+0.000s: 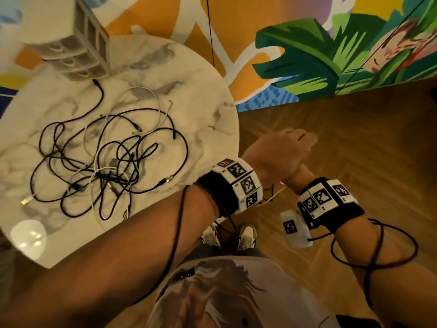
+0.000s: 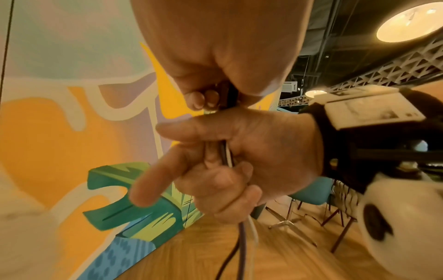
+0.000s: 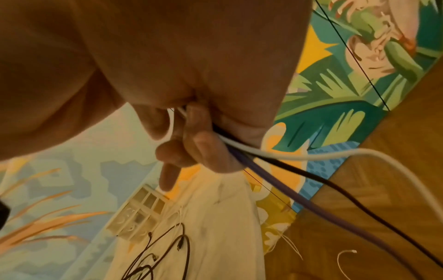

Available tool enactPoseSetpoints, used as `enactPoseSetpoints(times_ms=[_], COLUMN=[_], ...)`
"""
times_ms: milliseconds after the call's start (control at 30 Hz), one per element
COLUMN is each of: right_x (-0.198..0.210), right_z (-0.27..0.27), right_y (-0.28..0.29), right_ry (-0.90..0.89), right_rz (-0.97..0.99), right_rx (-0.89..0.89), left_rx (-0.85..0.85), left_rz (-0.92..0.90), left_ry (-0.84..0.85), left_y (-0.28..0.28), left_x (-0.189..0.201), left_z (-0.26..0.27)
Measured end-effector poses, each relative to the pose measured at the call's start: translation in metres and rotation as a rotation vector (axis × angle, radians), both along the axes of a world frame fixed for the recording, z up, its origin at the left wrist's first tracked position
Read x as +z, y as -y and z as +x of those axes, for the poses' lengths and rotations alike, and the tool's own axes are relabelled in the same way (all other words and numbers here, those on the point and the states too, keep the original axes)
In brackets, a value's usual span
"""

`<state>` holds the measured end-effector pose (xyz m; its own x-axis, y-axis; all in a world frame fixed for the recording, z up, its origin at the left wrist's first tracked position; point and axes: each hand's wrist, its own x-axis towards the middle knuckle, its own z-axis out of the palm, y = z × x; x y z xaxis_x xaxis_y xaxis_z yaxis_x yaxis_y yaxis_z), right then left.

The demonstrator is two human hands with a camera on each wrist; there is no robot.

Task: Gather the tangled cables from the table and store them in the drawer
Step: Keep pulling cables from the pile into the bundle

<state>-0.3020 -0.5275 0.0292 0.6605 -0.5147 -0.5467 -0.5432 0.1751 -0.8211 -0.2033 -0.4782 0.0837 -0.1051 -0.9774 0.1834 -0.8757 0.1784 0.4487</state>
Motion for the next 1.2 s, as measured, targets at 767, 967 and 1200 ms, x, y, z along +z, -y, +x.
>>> enactPoseSetpoints(times_ms=[767, 967, 1200], right_x=[-0.02, -0.011, 0.004], right_z=[0.046, 0.065, 0.064], right_y=[-0.048, -0.046, -0.051], right_ry=[-0.076, 0.06, 0.187], right_rz=[0.002, 0.019, -0.127], right_rx=[0.059, 0.019, 0.269], left_rx=[0.388, 0.105, 0.77], left_rz=[0.59, 0.536, 0.474], left_ry=[-0.19, -0.12, -1.235], left_y=[-0.115, -0.107, -0.117], left_x=[-0.066, -0.039, -0.053], left_z=[0.084, 0.057, 0.095])
